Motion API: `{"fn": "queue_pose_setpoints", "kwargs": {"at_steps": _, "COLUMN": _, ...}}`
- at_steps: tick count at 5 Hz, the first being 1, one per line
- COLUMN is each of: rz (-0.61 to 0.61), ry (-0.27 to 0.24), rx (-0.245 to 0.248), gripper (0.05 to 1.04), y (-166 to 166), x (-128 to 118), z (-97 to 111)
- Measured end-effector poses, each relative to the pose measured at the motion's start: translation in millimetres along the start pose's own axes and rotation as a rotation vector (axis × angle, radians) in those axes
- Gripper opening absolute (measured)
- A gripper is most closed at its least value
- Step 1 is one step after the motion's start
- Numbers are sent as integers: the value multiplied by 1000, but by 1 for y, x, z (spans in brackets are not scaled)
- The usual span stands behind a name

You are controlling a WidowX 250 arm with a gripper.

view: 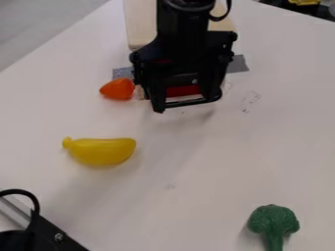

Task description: Open the drawer

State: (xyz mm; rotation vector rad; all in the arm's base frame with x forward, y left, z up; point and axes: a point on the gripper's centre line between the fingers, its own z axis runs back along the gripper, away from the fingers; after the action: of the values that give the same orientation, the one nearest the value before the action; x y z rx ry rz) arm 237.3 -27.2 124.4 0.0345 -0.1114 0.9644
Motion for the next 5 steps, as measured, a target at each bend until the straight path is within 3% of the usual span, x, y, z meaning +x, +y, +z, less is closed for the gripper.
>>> {"fn": "queue_pose_setpoints", "kwargs": {"at_steps": 2, "rz": 42, "ry": 16, "rx": 54, "gripper": 998, "y": -2, "x": 0, "z": -15}}
{"fn": "queue_pose_setpoints", "kwargs": {"at_steps": 5, "rz": 345, "ry": 1, "rx": 106, "gripper": 998, "y": -35, "x": 16, "z": -27}}
